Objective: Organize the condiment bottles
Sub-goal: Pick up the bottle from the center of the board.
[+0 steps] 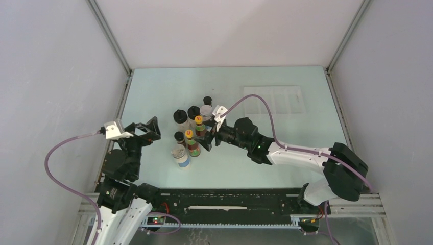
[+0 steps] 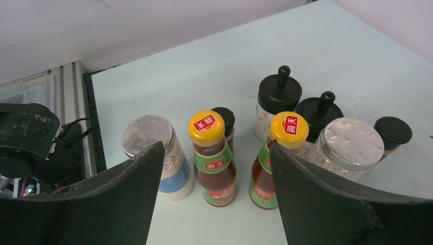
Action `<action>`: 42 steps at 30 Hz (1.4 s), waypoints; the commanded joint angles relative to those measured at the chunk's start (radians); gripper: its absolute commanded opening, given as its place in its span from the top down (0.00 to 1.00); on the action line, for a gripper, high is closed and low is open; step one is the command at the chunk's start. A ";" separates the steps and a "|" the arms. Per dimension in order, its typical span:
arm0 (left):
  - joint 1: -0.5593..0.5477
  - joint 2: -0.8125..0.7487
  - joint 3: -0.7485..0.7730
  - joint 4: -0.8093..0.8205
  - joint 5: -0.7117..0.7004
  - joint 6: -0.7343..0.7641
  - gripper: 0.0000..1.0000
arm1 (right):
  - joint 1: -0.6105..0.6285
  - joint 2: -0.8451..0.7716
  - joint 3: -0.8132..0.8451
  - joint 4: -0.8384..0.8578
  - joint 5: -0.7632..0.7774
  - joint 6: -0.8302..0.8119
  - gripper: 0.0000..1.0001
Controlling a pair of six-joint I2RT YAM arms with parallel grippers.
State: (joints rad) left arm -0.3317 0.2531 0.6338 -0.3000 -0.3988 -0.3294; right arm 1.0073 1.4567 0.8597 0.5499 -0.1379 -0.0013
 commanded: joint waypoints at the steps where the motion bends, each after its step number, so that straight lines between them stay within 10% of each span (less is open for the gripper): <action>1: -0.004 -0.019 -0.020 0.035 -0.007 0.026 0.00 | -0.008 0.022 0.042 0.021 -0.017 0.003 0.16; 42: -0.003 -0.006 -0.033 0.064 0.021 0.043 0.00 | -0.171 0.223 0.187 0.043 -0.166 0.035 0.18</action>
State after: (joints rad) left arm -0.3317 0.2333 0.6167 -0.2703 -0.3889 -0.3061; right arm 0.8448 1.6554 0.9939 0.5526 -0.2771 0.0132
